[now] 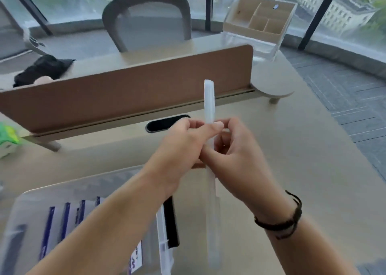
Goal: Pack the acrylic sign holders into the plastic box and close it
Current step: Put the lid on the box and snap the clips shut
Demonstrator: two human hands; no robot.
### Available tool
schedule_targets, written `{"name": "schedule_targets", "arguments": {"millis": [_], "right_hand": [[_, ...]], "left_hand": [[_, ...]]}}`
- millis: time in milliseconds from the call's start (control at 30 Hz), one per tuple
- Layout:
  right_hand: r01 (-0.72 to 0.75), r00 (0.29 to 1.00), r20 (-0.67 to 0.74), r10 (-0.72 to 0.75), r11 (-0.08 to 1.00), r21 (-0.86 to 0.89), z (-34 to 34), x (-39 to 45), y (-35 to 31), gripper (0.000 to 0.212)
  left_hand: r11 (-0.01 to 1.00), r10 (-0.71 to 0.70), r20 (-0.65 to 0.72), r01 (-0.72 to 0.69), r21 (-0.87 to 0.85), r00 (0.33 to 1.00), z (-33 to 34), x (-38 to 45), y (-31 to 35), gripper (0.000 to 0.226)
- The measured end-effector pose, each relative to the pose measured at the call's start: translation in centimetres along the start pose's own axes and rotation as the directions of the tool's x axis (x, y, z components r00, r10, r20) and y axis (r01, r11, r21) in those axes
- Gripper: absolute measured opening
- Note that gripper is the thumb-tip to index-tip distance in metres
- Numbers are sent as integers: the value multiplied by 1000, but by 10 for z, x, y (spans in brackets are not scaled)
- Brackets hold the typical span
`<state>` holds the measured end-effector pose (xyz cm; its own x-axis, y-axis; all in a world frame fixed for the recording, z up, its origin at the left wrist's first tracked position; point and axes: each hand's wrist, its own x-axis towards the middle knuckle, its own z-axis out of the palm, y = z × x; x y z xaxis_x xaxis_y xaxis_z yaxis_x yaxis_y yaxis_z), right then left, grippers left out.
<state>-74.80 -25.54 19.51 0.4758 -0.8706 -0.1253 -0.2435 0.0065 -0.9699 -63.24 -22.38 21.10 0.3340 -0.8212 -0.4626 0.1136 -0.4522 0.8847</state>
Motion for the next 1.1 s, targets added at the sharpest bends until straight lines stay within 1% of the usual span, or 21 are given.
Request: {"name": "schedule_targets", "arguments": {"millis": [100,133,200,267,333,367,400,467,533,600,667,700,733,767,800,833,867,900,933,1033,1100], "right_hand": [[5,991,131,-2,1000,-26,47,-5,-4,46],[13,983,183,-7,999,-30,61,-8,-6,48],[49,962,272,-38,998,-36,86,-15,-11,45],[111,944,316,-92,993,-45,105,-24,-11,45],[158,951,284,-120,981,-113,125,-33,-7,40],[183,959,247,-136,967,-179,133,-36,-2,39],[215,966,203,-163,940,-266,138,-39,4,39],[279,960,126,-248,850,-446,144,-43,16,38],[286,950,65,-305,771,-569,146,-45,26,39],[230,947,-20,-321,717,-658,146,-46,40,45],[88,961,-131,-243,718,-690,146,-48,53,54],[-12,969,-190,-156,742,-670,147,-50,57,59],[-123,970,-241,-36,783,-610,150,-53,61,62],[-234,959,-263,106,821,-521,154,-56,63,64],[-327,938,-252,237,847,-419,161,-61,65,60],[-395,915,-221,338,860,-322,169,-66,68,50],[-438,896,-189,401,866,-240,177,-72,71,37],[-464,883,-172,436,865,-192,186,-78,76,26],[-481,874,-170,455,859,-173,194,-84,80,19],[-506,856,-200,476,851,-142,211,-98,93,23],[-499,860,-213,465,853,-155,217,-102,99,24]], "left_hand": [[999,-51,-90,51,-7,995,-46,-11,-8,22],[998,-61,-116,59,-23,991,-60,-16,-13,19],[997,-59,-152,52,-53,987,-88,-26,-23,17],[994,-44,-146,28,-110,988,-115,-36,-31,21],[975,-35,-108,10,-222,994,-147,-46,-40,25],[960,-34,-104,4,-281,994,-164,-50,-45,25],[940,-39,-114,-3,-343,993,-181,-55,-49,23],[899,-67,-142,-2,-438,988,-216,-64,-60,19],[880,-84,-158,-1,-474,984,-256,-74,-77,21],[865,-89,-174,-11,-502,981,-294,-84,-95,23],[843,-109,-207,-20,-537,972,-329,-97,-115,24],[833,-120,-221,-23,-553,968,-345,-103,-125,24],[822,-131,-228,-22,-568,965,-359,-108,-136,24],[812,-145,-229,-17,-583,963,-370,-113,-147,23],[805,-159,-232,-10,-594,960,-381,-118,-159,23],[801,-175,-235,0,-599,956,-390,-122,-170,23],[801,-191,-237,12,-599,953,-398,-124,-181,23],[803,-207,-237,26,-596,949,-404,-126,-190,23],[810,-221,-236,43,-585,946,-410,-127,-200,23],[843,-259,-249,92,-530,933,-420,-128,-222,20],[899,-248,-336,87,-429,909,-421,-124,-236,16]]}}
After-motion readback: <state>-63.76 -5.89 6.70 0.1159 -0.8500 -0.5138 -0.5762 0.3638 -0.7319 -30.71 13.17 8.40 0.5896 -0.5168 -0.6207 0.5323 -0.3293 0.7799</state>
